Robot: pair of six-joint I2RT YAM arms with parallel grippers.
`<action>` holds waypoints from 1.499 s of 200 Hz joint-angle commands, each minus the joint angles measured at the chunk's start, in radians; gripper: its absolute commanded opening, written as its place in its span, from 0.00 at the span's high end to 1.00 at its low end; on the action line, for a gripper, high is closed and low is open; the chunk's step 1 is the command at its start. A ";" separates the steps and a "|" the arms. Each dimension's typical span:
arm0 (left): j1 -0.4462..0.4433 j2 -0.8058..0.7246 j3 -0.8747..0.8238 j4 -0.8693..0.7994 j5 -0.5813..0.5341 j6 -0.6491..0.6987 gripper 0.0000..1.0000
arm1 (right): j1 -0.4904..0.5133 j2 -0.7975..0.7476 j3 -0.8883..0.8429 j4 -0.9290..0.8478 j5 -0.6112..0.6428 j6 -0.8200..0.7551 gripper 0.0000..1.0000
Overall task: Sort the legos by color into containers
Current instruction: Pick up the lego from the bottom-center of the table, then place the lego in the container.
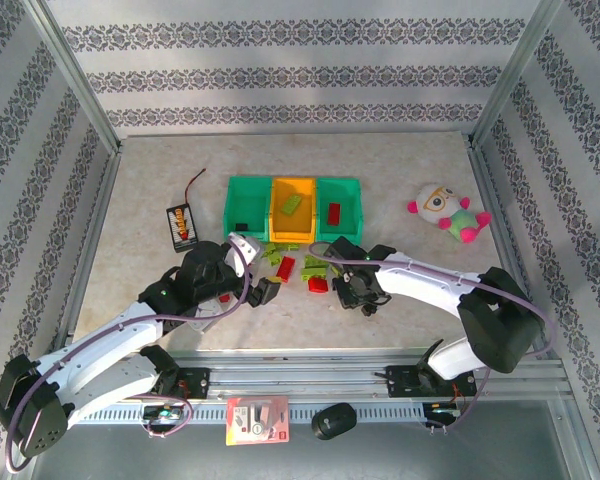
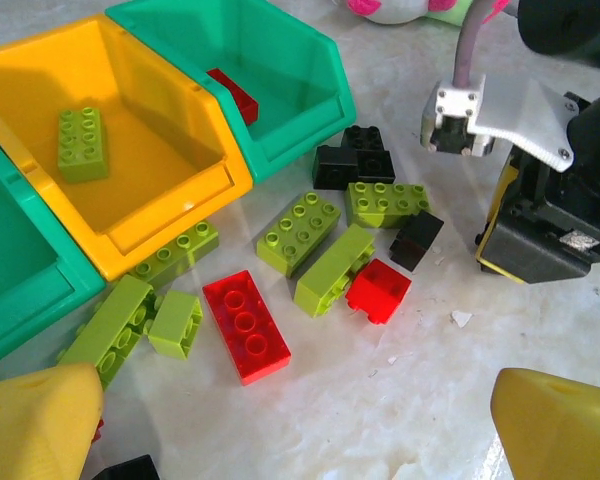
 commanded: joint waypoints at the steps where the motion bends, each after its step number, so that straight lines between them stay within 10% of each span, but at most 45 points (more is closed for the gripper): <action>1: -0.009 -0.029 -0.016 0.028 -0.004 0.023 0.01 | 0.014 -0.041 0.057 0.002 0.002 0.004 0.66; 88: -0.010 -0.140 -0.058 -0.052 -0.079 -0.076 0.01 | 0.012 0.178 0.381 0.601 -0.069 -0.053 0.69; 192: -0.009 -0.147 -0.093 -0.054 -0.155 -0.138 0.01 | 0.007 0.621 0.762 0.686 -0.024 -0.119 0.69; 300: -0.005 -0.058 0.006 -0.300 -0.485 -0.463 0.01 | 0.020 0.269 0.438 0.750 -0.041 -0.181 0.20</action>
